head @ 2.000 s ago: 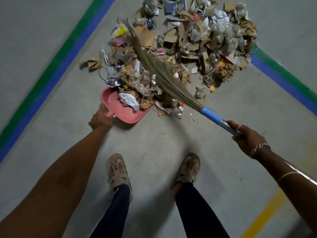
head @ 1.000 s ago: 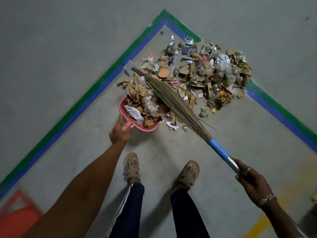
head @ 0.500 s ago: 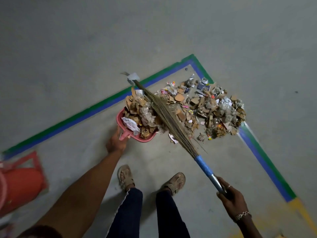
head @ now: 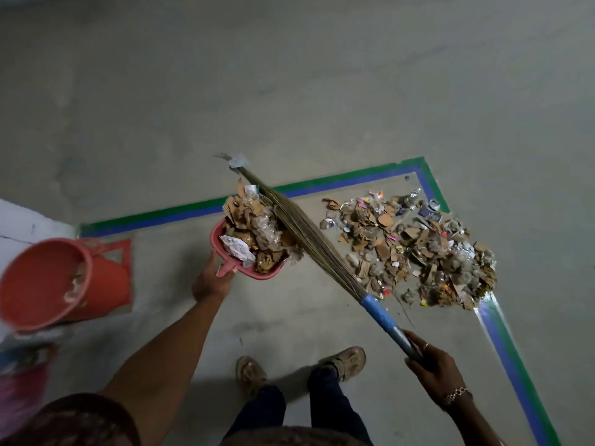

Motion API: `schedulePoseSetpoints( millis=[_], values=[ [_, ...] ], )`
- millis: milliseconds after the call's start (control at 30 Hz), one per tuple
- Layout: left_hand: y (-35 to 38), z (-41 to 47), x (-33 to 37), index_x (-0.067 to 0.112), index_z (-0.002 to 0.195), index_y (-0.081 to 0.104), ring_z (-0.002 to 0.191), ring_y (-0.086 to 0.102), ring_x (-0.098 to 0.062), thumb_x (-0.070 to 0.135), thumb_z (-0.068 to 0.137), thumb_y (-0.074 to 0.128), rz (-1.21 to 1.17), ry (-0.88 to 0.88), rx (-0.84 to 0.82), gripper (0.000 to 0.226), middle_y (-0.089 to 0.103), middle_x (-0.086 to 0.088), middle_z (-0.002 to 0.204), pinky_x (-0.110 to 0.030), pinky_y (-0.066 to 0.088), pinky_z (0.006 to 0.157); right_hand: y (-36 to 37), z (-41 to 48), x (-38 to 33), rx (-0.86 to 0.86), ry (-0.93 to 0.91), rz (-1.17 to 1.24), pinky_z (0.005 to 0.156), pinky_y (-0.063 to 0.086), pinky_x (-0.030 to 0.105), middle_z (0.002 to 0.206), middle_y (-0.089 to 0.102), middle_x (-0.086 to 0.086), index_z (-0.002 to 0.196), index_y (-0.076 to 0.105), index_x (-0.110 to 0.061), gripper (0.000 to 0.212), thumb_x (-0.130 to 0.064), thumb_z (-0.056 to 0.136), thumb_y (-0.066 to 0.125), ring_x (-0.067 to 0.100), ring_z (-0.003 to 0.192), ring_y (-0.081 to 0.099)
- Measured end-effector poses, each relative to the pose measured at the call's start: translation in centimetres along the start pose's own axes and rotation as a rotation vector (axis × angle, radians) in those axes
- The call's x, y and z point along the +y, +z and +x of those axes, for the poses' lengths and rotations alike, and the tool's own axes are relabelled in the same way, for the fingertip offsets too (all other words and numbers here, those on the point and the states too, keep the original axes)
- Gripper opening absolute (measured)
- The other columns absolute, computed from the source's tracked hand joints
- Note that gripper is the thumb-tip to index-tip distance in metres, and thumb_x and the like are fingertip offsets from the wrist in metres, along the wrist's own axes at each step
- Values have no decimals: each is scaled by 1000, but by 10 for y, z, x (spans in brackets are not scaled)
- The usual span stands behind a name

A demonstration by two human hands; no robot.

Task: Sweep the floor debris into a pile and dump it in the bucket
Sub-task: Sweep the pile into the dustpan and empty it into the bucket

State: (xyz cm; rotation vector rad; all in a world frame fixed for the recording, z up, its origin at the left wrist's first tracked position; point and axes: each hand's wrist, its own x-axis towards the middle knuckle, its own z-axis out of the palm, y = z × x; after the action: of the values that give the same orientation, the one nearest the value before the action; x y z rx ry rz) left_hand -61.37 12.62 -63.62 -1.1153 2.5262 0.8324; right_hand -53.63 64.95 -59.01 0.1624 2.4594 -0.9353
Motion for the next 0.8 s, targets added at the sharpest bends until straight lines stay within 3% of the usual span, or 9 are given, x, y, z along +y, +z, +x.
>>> schedulePoseSetpoints(
  millis=[200,400,533,667,733,800],
  values=[
    [-70,-11,-95,36,154,33,130,52,-35,50,85,73,-135,-120,46,81,51,-4,149,-44,44,104,35,-11,-83,-95,-114,-106,62,51,27,85,73,-14,127,49,-58,67,-19,80,76,-2,67,62],
    [-133,-14,-190,38,154,32,128,54,-36,48,82,74,-264,-190,107,85,54,-6,146,-47,46,103,80,-19,-161,-167,-210,-203,54,42,21,68,66,-12,134,51,-48,64,-20,82,75,1,62,60],
    [-138,23,-292,51,150,22,123,59,-28,67,61,69,-387,-271,144,102,60,4,140,-50,49,101,114,-19,-207,-191,-325,-270,51,37,17,55,57,-15,134,54,-48,67,-18,79,78,0,58,58],
    [-175,-1,-322,50,150,27,120,62,-28,60,68,72,-450,-326,212,93,64,6,134,-48,48,100,144,-19,-264,-251,-401,-306,56,41,8,65,56,-23,134,56,-39,63,-11,81,76,-14,65,57],
    [-188,-9,-339,52,149,28,116,64,-28,63,66,69,-475,-345,276,93,66,5,131,-48,50,99,158,-16,-291,-278,-437,-331,59,41,5,70,57,-27,132,50,-45,68,-9,81,75,-17,63,56],
    [-195,-10,-363,52,147,29,114,64,-31,66,63,65,-500,-373,309,92,65,1,131,-51,51,97,171,-8,-313,-321,-454,-333,60,43,6,79,65,-24,128,48,-54,70,-10,81,74,-10,67,60]
  ],
)
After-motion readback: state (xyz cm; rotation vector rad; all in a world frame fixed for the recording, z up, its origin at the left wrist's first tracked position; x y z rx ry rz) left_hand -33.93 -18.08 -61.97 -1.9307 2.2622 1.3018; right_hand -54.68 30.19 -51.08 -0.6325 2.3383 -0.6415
